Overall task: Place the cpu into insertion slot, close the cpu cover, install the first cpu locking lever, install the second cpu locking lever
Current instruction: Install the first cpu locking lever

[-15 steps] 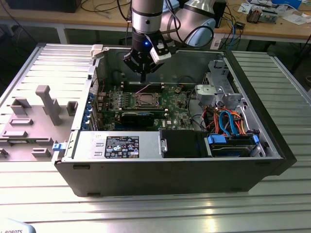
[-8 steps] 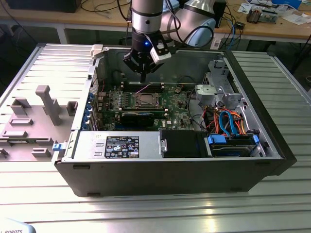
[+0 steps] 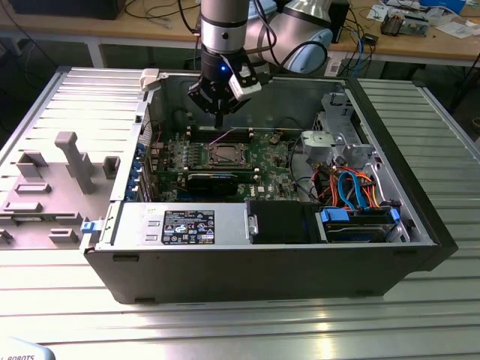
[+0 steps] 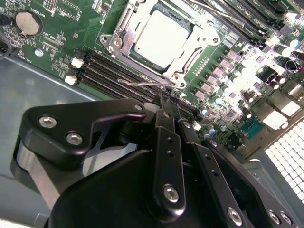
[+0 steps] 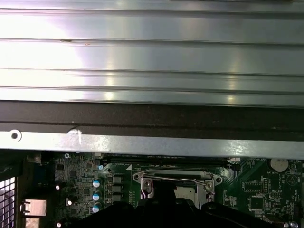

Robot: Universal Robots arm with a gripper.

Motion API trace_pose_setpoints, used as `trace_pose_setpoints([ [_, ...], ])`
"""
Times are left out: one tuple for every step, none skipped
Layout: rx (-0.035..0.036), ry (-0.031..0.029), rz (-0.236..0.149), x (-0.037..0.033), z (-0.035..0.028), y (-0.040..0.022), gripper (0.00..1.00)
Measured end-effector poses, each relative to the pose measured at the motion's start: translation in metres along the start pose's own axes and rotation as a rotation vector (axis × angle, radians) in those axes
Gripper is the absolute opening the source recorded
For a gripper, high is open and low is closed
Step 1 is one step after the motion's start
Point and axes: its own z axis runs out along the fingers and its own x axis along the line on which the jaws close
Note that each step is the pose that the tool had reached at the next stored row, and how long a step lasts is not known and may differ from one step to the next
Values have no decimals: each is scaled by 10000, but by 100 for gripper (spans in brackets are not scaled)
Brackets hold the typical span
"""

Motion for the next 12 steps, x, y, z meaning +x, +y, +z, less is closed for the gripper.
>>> trace_pose_setpoints([
  [2, 1, -84, 0, 4, 0, 11],
  [4, 3, -197, 0, 9, 0, 11],
  [7, 5, -253, 0, 10, 0, 11],
  [8, 5, -281, 0, 12, -1, 11],
  [6, 4, -287, 0, 16, 0, 11],
  [6, 4, -288, 0, 19, 0, 11],
  [6, 4, -288, 0, 21, 0, 11],
  [6, 3, -288, -1, 26, 0, 11],
  [7, 4, -288, -1, 32, -1, 11],
  [7, 4, -288, -1, 35, -1, 11],
  [7, 4, -288, -1, 39, -1, 11],
  [7, 4, -288, -1, 41, -1, 11],
])
